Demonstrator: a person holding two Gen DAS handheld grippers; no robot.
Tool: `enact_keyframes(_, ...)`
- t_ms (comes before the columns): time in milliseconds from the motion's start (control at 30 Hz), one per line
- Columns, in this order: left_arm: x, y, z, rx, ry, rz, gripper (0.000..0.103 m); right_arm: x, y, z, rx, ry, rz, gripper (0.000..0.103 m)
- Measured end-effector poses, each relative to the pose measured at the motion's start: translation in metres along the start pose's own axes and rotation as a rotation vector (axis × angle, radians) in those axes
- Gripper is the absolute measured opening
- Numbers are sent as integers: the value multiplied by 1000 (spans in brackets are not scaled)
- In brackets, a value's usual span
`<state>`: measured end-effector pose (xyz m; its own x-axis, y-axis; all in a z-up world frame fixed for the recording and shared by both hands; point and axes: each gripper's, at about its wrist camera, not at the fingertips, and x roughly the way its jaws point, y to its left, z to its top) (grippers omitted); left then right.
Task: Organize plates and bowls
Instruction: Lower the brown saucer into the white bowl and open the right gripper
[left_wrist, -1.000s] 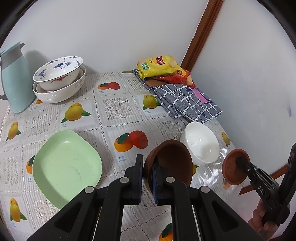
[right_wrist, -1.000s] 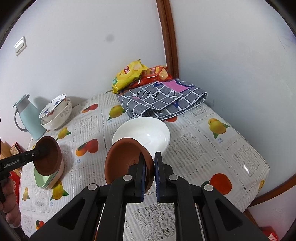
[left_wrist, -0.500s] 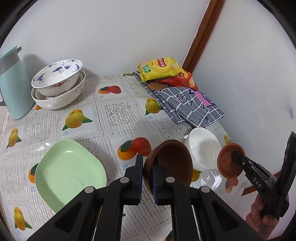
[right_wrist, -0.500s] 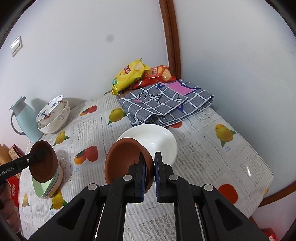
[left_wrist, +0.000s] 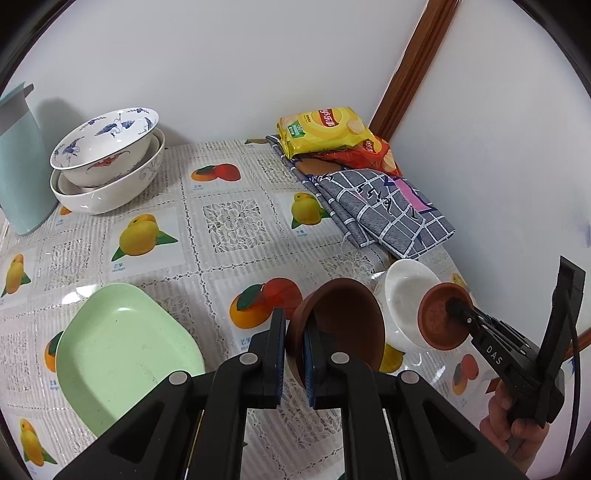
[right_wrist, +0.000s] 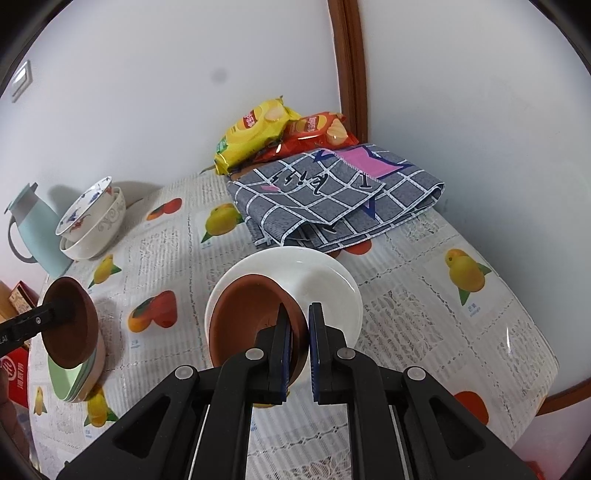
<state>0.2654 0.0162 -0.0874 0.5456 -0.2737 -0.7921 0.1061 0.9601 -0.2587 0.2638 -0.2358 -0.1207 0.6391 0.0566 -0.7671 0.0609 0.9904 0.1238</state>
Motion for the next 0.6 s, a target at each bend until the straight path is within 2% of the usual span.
enact_keyframes(600,18,3,5,-7,29,19,9,37,1,8,-29,56,8,9)
